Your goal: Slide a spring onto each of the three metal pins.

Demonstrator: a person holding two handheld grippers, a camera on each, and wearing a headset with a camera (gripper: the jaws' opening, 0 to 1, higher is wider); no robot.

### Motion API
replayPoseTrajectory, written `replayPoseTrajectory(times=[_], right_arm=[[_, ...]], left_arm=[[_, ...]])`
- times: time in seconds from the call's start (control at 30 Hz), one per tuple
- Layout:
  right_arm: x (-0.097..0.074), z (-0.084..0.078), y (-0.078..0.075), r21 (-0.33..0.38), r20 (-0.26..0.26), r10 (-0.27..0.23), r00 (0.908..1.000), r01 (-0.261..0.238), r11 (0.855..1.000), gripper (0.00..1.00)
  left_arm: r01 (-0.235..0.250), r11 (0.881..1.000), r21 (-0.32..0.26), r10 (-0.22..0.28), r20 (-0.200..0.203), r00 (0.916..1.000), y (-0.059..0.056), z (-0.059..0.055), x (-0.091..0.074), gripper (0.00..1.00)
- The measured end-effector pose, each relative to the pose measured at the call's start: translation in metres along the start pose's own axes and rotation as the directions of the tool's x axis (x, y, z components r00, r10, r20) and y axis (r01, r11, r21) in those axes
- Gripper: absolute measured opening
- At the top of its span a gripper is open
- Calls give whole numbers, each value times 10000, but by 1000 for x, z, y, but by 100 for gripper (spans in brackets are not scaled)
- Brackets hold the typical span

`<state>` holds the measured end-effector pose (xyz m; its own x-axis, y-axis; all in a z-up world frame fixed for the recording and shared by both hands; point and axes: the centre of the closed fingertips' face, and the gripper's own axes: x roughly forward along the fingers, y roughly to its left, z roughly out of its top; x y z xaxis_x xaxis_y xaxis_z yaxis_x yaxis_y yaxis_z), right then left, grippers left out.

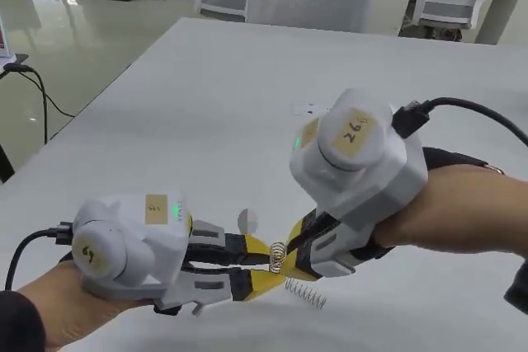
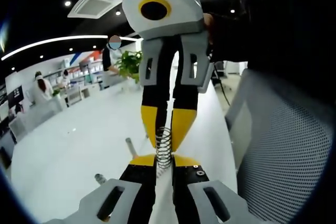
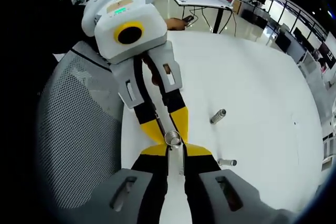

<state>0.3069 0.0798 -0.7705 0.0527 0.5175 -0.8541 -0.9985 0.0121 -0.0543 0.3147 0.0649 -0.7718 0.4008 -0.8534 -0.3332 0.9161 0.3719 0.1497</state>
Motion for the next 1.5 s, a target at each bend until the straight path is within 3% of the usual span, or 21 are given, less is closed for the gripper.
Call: replayPoseTrajectory(times=[0.1, 0.23, 0.53, 0.73, 0.9, 1.27, 1.5], right_arm=[[-2, 0, -1, -51, -74, -75, 9999, 75, 10000, 10], [-4, 6, 1, -155, 73, -86, 9999, 87, 9998, 12], [2, 8, 7, -351, -126, 105, 9999, -110, 9993, 11], [10, -1, 8, -686, -786, 117, 9968, -171, 9975, 10], [12, -3, 9, -719, -955, 228, 9952, -297, 9970, 9], [14, -5, 10, -810, -1146, 332, 9929, -426, 9958, 8], [11, -3, 6, -736, -1073, 273, 9939, -353, 9967, 8]], left_arm=[[10, 10000, -17, -10, 5, 10000, 0, 0, 1, 2], [105, 9999, 75, -103, -254, 9996, -2, -6, 3, 2], [169, 9994, 298, -149, -645, 9978, -4, -11, 4, 2], [248, 9990, 373, -217, -810, 9965, -7, -12, 5, 2], [320, 9983, 492, -267, -1045, 9942, -8, -15, 5, 2], [410, 9976, 562, -345, -1122, 9931, -10, -15, 6, 2], [255, 9988, 413, -215, -948, 9953, -7, -14, 6, 2]])
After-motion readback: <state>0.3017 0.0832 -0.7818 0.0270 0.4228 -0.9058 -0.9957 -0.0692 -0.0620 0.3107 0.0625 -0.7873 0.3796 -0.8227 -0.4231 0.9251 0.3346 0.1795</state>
